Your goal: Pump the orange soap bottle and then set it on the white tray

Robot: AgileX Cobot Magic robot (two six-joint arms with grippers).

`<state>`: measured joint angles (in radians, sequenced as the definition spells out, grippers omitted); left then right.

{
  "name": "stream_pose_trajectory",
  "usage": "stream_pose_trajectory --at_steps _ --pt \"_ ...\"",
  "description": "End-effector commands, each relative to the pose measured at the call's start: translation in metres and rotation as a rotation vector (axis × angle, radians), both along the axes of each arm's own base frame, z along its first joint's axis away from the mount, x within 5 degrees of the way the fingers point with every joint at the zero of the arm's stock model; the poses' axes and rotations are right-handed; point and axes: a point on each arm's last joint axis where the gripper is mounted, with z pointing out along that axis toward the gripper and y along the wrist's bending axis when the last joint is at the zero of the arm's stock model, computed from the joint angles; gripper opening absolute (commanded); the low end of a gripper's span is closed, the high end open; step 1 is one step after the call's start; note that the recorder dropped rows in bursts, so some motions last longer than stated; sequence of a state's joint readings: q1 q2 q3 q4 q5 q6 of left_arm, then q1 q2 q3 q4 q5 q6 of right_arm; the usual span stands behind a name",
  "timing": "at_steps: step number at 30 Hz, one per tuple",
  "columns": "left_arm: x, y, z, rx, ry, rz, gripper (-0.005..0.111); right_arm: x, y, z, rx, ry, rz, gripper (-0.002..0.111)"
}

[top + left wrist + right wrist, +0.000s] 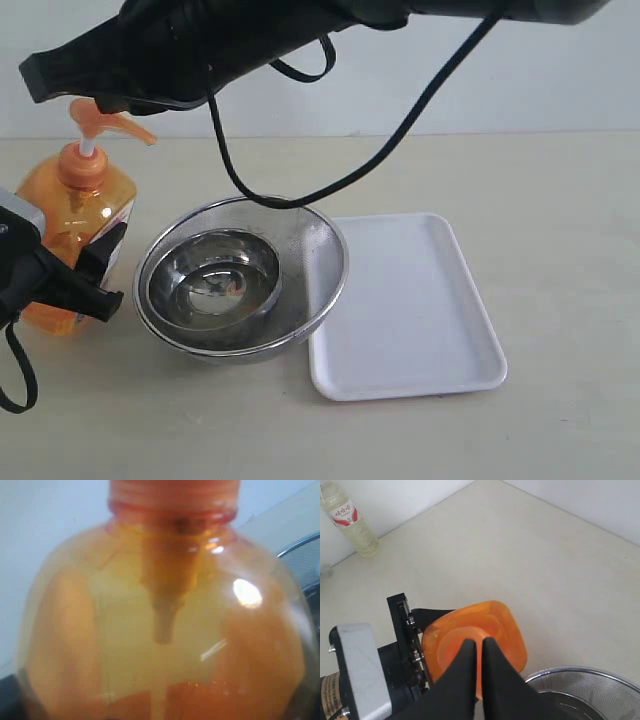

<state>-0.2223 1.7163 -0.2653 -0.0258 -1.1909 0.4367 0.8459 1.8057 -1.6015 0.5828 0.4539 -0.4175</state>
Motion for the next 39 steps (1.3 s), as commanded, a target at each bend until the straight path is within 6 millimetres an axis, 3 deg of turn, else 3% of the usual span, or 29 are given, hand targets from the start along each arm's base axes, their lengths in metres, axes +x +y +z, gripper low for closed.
stream_pose_trajectory --at_steps 1,26,39 --pt "-0.001 -0.001 -0.002 -0.015 0.018 -0.001 0.005 0.002 0.0 0.002 0.012 -0.031 -0.01 0.0" --pt "-0.001 -0.002 -0.001 -0.015 0.013 -0.004 0.005 0.0 0.006 -0.008 0.01 0.012 0.031 0.0" --pt "-0.001 -0.002 -0.001 -0.014 0.013 -0.013 0.005 0.005 0.015 -0.037 -0.046 0.079 0.052 0.0"
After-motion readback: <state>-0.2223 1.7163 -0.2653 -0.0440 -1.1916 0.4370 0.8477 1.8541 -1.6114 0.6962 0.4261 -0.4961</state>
